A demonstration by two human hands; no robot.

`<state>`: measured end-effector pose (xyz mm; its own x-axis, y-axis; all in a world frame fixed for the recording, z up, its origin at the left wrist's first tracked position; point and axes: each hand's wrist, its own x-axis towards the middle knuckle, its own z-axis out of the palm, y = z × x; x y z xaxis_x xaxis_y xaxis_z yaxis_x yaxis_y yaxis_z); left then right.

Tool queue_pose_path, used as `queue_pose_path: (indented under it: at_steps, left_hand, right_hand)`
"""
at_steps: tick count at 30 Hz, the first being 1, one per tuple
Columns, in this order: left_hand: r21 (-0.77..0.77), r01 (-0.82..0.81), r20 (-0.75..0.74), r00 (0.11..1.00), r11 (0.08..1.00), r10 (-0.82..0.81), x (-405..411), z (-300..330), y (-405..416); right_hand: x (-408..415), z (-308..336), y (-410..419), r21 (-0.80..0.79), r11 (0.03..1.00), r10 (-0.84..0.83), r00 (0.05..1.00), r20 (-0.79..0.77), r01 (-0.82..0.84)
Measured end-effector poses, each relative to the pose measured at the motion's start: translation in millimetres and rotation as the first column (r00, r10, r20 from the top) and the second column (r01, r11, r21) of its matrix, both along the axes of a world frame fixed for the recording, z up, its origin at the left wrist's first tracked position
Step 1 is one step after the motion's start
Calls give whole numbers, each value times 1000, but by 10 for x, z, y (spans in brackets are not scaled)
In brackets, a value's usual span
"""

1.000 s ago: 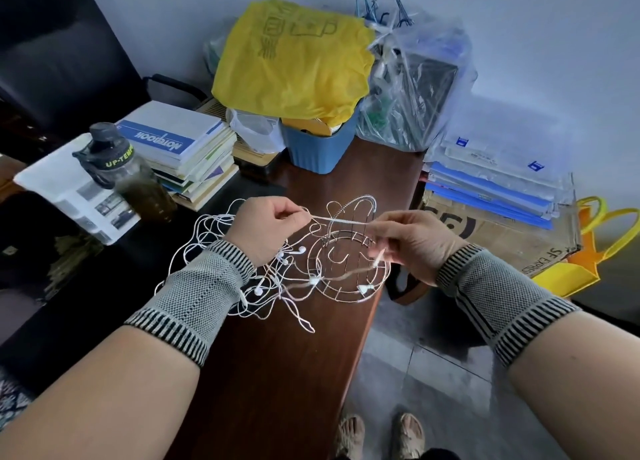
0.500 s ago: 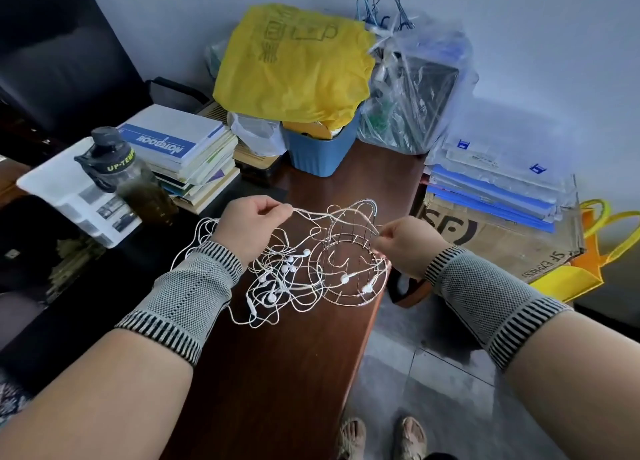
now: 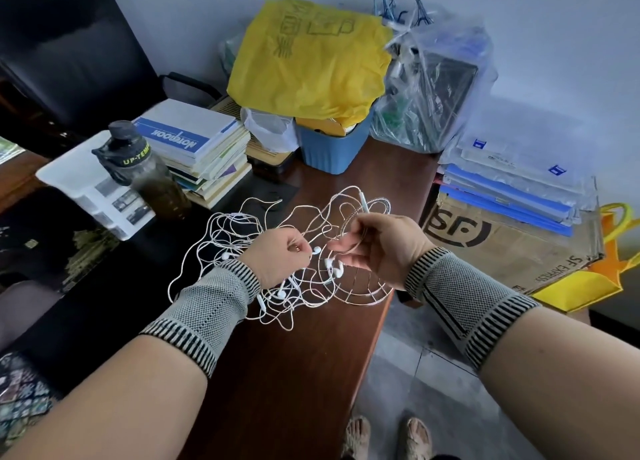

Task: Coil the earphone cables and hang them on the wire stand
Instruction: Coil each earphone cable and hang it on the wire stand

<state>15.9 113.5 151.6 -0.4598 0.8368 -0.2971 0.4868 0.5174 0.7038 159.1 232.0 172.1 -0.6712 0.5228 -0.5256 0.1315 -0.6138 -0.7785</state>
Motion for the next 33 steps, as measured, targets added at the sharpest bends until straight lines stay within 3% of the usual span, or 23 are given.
queue_pose_path:
  at_steps: [3, 7, 10, 13, 15, 16, 18, 19, 21, 23, 25, 29, 31, 33]
  left_hand:
    - [-65, -3, 5, 1000, 998, 3, 26, -106, -13]
    - [13, -56, -124, 991, 998, 57, 67, 8, 50]
    - [117, 58, -342, 940, 991, -15, 121, 190, 124]
    - [95, 345, -527, 813, 934, -247, 282, 390, 213]
    - [-72, 456, -459, 775, 887, -435, 401, 438, 255]
    - [-126, 464, -354, 804, 877, -477, 439, 429, 259]
    - [-80, 424, -153, 889, 902, -432, 466, 388, 241]
    - [-39, 380, -127, 915, 924, -382, 440, 363, 236]
    - [50, 263, -119, 960, 964, -255, 340, 304, 237]
    - [114, 152, -109, 984, 982, -140, 239, 281, 212]
    - [97, 131, -113, 986, 987, -120, 184, 255, 180]
    - [31, 80, -152, 985, 996, -75, 102, 149, 168]
    - [-78, 67, -198, 977, 995, -81, 43, 102, 190]
    - [-299, 83, -285, 943, 951, -172, 41, 85, 217]
  right_hand:
    - [42, -11, 18, 0, 1000, 29, 1000, 7, -29]
    - [130, -12, 38, 236, 956, 144, 979, 144, -175]
    - [169, 21, 24, 433, 805, 289, 906, 311, -405]
    - [159, 93, -11, 479, 622, 415, 779, 470, -620]
    - [159, 161, -30, 486, 557, 425, 733, 531, -674]
    - [161, 187, -29, 487, 548, 429, 729, 534, -680]
    - [203, 227, 20, 488, 526, 447, 715, 538, -697]
    - [241, 243, 61, 490, 520, 456, 712, 534, -700]
    - [351, 260, 163, 493, 558, 443, 743, 502, -667]
    - [463, 259, 258, 479, 665, 394, 815, 426, -572]
    - [549, 247, 333, 455, 750, 335, 869, 363, -479]
    - [628, 208, 472, 506, 751, 240, 889, 390, -425]
    - [636, 193, 521, 453, 821, 201, 918, 341, -348]
    - [629, 182, 520, 422, 853, 175, 931, 321, -306]
